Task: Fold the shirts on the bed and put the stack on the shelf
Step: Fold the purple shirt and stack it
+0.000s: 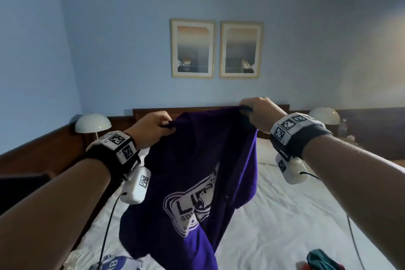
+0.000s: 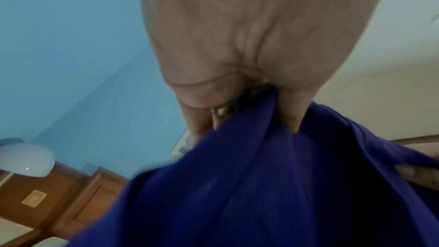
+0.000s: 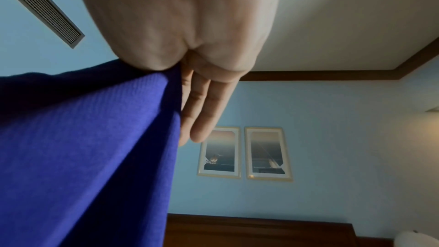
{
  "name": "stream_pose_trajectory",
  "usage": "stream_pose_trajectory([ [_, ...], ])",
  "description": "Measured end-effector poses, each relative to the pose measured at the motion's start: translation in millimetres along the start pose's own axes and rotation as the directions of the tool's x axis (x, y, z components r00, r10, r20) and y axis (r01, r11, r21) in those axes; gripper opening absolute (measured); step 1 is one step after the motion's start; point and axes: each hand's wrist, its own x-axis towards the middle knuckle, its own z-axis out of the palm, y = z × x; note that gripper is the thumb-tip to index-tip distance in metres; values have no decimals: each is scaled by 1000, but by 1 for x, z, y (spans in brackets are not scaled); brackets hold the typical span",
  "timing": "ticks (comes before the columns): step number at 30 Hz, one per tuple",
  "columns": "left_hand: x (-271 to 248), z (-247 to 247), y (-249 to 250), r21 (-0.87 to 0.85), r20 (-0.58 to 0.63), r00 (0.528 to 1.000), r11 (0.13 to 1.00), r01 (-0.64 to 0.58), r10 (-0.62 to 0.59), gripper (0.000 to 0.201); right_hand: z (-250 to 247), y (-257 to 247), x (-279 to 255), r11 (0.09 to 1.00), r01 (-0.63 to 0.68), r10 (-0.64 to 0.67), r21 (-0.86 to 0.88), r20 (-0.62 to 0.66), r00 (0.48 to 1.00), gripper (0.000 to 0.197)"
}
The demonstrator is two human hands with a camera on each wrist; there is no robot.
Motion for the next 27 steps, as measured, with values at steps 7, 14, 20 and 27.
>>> stream_pose_trajectory([
  [7,15,8,16,223,-59,991,969,-108,124,16,0,21,1,994,-68,65,-90,-32,997,14],
  [14,18,20,9,356,-118,988,933,-55,103,34,1,31,-1,996,-81,78,-41,-67,995,15],
  [20,15,34,6,349,3,999,936,-41,43,43,3,30,-10,995,-75,80,61,-82,993,14],
  [27,7,111,35,-74,304,952,996,52,-27,53,10,-11,-17,983,120,-129,136,58,990,18],
])
